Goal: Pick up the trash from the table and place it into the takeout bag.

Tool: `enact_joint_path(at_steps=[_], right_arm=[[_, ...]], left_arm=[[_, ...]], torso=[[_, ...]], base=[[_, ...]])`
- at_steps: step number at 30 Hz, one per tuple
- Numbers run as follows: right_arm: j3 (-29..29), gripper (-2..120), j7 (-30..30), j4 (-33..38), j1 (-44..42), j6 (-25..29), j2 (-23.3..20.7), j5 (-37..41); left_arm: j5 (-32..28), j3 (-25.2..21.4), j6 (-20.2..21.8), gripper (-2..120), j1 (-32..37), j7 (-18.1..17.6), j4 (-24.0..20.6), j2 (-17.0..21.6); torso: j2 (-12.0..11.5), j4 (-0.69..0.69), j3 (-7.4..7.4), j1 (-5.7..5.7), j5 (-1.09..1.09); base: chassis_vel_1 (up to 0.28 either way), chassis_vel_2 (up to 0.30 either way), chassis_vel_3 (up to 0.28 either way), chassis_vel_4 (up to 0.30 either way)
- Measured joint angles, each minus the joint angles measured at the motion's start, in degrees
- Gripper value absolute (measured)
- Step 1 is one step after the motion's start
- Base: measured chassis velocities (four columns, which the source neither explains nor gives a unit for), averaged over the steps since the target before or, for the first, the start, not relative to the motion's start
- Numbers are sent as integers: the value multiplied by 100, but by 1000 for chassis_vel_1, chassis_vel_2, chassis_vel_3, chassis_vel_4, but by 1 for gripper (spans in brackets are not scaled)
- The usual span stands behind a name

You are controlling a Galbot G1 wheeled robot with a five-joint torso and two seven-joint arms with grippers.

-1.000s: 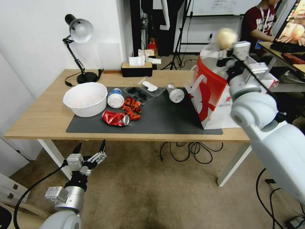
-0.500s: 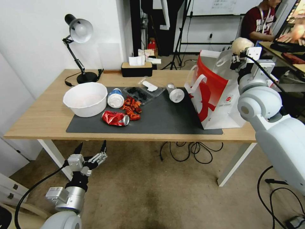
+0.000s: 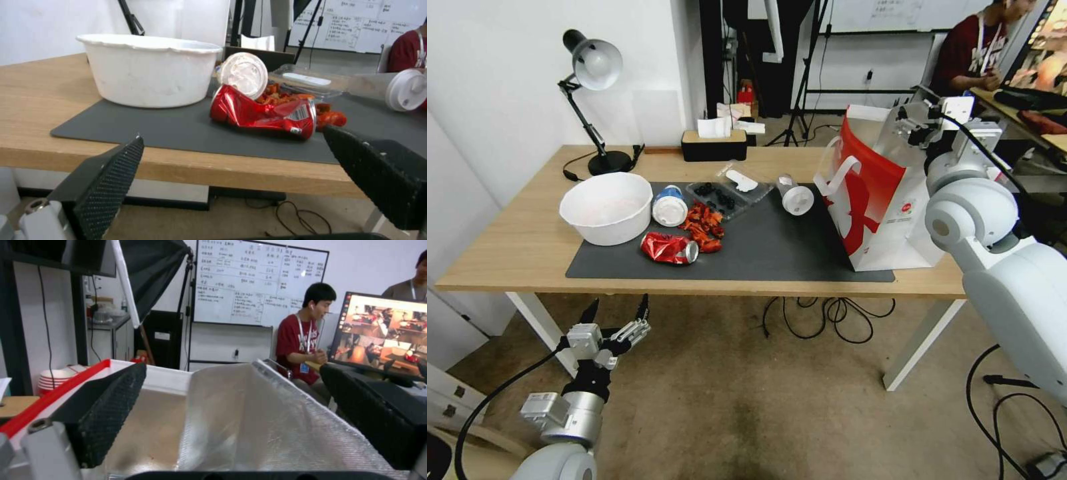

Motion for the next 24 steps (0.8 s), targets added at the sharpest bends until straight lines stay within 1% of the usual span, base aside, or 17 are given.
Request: enact_joint_path(at_steps=[6,8,9,11,12,13,15,16,17,19,20,21,22,24], right_arm=[[-2,100,-34,51,-14,76,9,113],[0,100,-263,116,-24,488,9,344],[0,100,-263,116,-24,488,9,344],[3,100,-623,268,-80,987,2,620],[5,100,-871,487,-173,1257,-5,892],[5,100,-871,487,-173,1257,-5,892],[11,100,-1080,825,-358,1452,-9,1198],[24,100,-1295,1167,-695,1630,-8,1387],[24,100,-1295,1167,-695,1630,-8,1387],[63,100,-1637,1463,-1185,1861,-5,1392],[82,100,-1900,1662,-1675,2116,12,1191],[82,100,-1900,1662,-1675,2116,12,1191],[82,100,-2021,1727,-1919,2272,31,1039],[72,100,-2344,1809,-2709,2837,142,330]], left_arm=[[-8,-14,1,100,-13,0,-13,3],[-14,-18,4,100,-20,0,-16,4],[-14,-18,4,100,-20,0,-16,4],[-20,-29,7,100,-25,0,-26,7],[-23,-37,8,100,-26,4,-34,10],[-23,-37,8,100,-26,4,-34,10],[-26,-52,11,100,-27,9,-48,13],[-35,-80,14,100,-25,14,-74,17],[-35,-80,14,100,-25,14,-74,17],[-63,-113,15,100,-10,21,-102,28],[-91,-146,15,100,5,25,-110,42],[-91,-146,15,100,5,25,-110,42],[-102,-162,16,100,12,31,-112,53],[-120,-185,12,100,29,44,-112,70]], torso=[[0,-1,-1,0,0],[0,-1,-1,0,0],[0,-1,-1,0,0],[0,0,-1,0,0],[0,1,-1,0,0],[0,1,-1,0,0],[0,1,-1,0,-3],[0,0,-1,0,-2],[0,0,-1,0,-2],[0,-1,-1,0,1],[0,-1,-1,0,0],[0,-1,-1,0,0],[0,-2,-1,0,2],[0,-1,-2,0,-1]], base=[[0,0,0,0],[0,0,0,0],[0,0,0,0],[0,0,0,0],[0,0,0,0],[0,0,0,0],[0,0,0,0],[0,0,0,0],[0,0,0,0],[0,0,0,0],[0,0,0,0],[0,0,0,0],[0,0,0,0],[0,0,0,0]])
